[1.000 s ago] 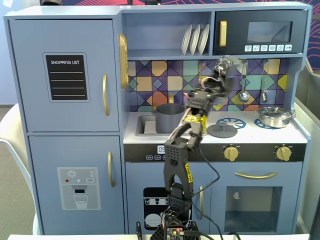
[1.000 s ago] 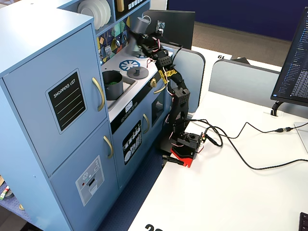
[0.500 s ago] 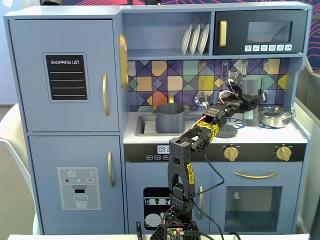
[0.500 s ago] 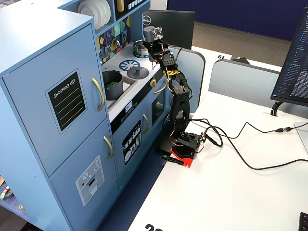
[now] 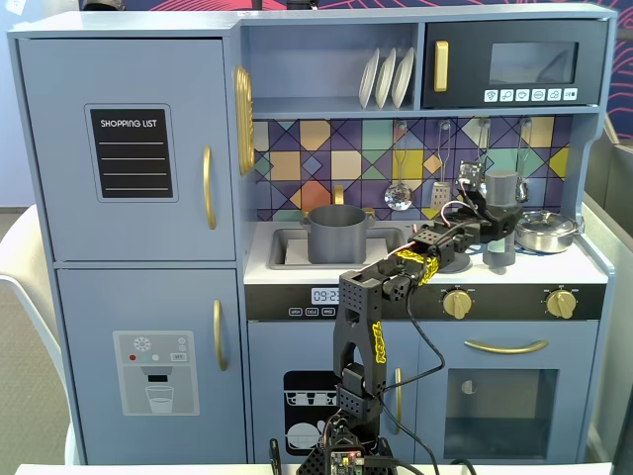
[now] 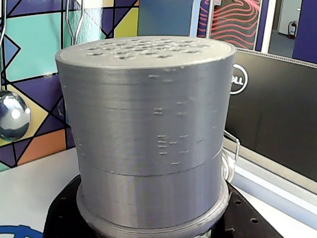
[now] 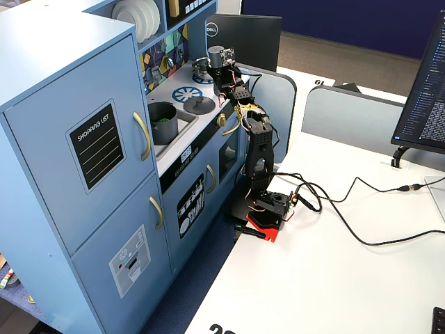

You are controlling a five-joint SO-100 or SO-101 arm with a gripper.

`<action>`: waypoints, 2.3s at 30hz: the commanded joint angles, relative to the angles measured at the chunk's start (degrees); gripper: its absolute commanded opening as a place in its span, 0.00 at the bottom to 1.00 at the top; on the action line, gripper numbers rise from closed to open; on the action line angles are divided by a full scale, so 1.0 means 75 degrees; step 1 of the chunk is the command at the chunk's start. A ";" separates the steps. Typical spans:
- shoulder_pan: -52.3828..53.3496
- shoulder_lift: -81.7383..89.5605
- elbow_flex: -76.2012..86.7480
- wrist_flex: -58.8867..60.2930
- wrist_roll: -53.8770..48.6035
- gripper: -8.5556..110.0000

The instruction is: Put salt in the gray recipient

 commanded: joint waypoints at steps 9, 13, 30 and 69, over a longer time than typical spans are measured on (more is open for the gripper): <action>0.0105 0.0234 0.0809 -0.1230 0.0270 0.07; 0.0152 0.0293 0.1031 -0.1359 0.0129 0.07; 0.0363 0.4207 0.2449 0.2109 0.0187 0.28; -0.6270 1.2316 1.2363 0.9750 -0.0082 0.10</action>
